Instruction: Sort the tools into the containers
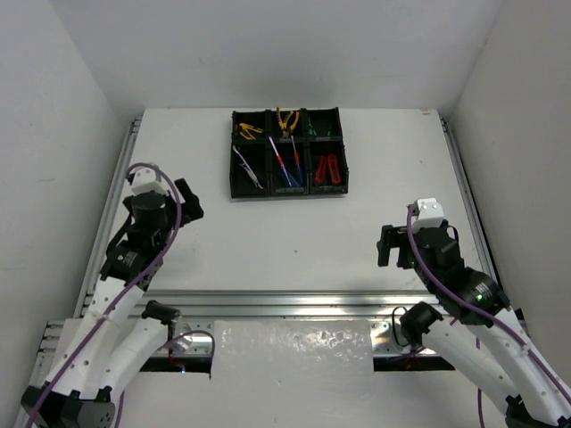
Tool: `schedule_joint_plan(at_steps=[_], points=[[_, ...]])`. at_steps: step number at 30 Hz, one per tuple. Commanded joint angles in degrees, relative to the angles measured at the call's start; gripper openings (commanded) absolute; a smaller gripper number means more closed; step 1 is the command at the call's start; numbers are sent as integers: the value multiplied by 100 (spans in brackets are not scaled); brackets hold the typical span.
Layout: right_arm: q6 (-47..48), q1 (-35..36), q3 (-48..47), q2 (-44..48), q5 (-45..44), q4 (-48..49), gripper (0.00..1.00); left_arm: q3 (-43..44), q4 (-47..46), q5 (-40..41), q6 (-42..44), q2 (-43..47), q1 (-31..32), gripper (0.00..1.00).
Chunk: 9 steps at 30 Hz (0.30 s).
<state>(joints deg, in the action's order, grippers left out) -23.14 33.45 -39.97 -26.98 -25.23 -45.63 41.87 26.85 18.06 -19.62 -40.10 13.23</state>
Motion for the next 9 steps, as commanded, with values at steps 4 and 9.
schedule_joint_plan(at_steps=[4, 9], points=[[-77, -23, 41, -9, -131, 98, 99, 6, -233, 74, 116, 309, -154, 98], [-103, -14, 33, -79, -166, 142, 99, 32, -154, 153, 98, 336, -155, 99]])
